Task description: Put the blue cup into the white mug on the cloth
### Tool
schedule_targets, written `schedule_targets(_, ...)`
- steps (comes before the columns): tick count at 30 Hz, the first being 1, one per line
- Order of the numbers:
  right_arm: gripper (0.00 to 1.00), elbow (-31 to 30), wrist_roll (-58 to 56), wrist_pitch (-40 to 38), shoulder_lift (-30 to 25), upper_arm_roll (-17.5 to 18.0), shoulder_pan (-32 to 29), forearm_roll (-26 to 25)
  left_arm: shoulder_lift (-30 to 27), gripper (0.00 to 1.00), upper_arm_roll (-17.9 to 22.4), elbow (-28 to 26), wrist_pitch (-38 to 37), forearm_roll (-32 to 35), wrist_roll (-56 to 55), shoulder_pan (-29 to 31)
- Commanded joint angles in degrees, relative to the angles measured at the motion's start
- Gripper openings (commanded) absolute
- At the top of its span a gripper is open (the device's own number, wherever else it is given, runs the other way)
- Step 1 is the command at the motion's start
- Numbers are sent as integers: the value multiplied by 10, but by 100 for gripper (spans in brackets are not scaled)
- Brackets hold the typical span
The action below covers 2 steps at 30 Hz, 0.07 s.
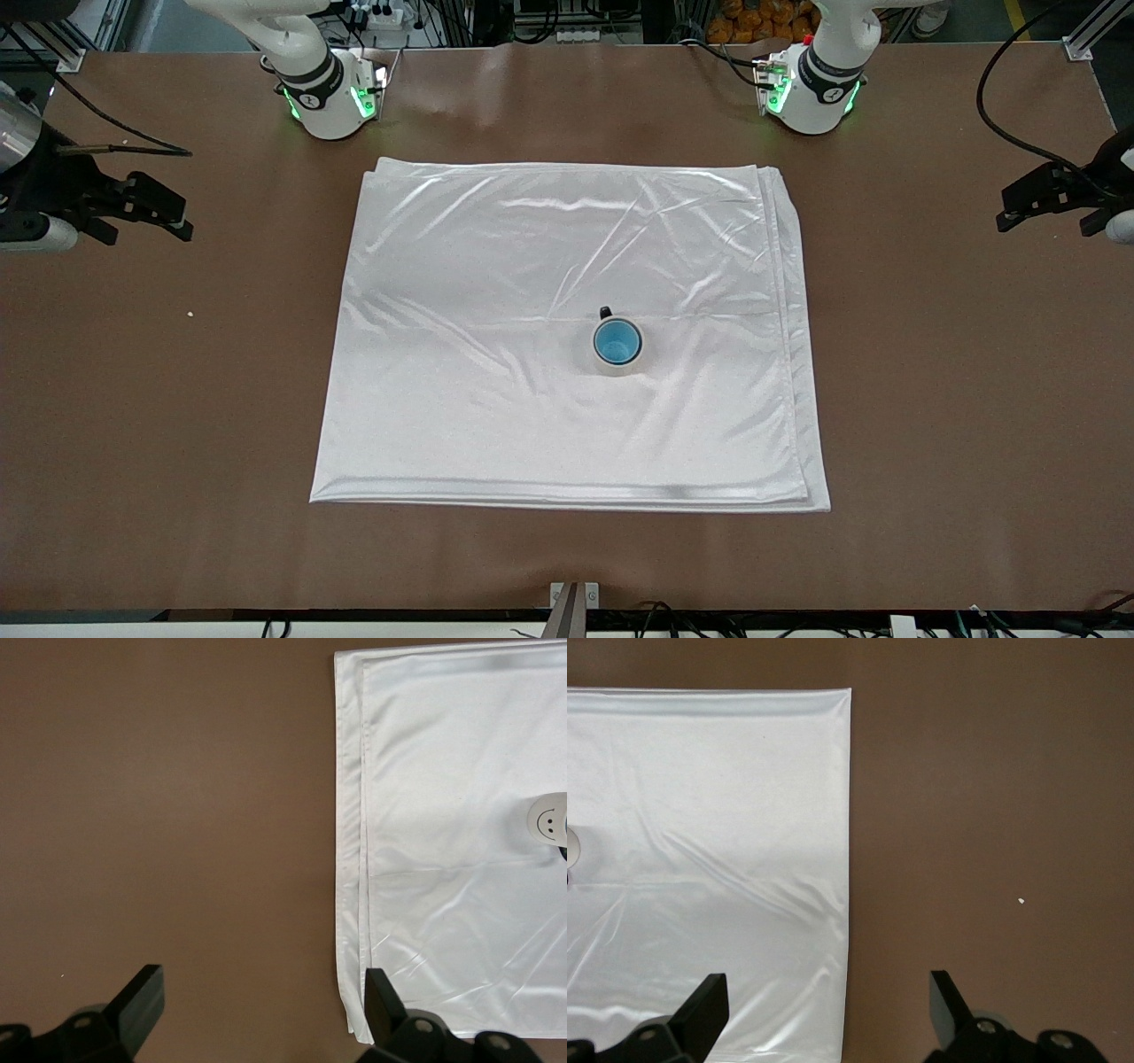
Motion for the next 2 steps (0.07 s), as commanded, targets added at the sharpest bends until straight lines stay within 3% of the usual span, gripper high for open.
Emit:
schedule_targets(1, 100, -13, -8, -3, -16, -7, 4, -6, -14, 100, -2, -11, -4, 14, 11, -1)
schedule_targets(2, 100, -13, -8, -3, -16, -8, 5, -6, -14, 100, -2, -11, -4, 14, 11, -1)
